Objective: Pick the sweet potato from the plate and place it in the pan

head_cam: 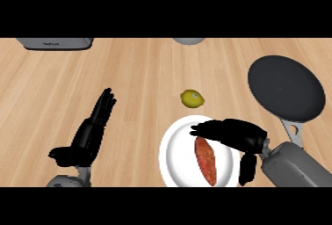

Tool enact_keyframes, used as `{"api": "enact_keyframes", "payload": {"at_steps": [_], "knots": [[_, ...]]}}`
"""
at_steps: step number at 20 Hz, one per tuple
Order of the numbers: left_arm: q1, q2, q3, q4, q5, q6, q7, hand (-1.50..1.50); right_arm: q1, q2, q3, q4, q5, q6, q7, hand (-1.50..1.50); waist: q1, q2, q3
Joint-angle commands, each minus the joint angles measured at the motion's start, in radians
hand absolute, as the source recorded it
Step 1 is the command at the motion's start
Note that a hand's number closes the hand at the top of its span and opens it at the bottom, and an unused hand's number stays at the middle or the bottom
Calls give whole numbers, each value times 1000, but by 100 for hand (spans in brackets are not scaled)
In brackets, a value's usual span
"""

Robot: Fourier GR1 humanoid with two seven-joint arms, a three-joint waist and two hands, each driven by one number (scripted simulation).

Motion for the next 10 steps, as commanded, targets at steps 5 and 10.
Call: {"api": "enact_keyframes", "payload": {"at_steps": [5, 10], "knots": [[-8, -27, 34, 20, -46, -8, -17, 0, 112, 91, -56, -21, 155, 30, 10, -150, -3, 0, 0], [-57, -38, 65, 49, -36, -36, 2, 0, 32, 190, -144, 44, 156, 109, 30, -150, -1, 1, 0]]}}
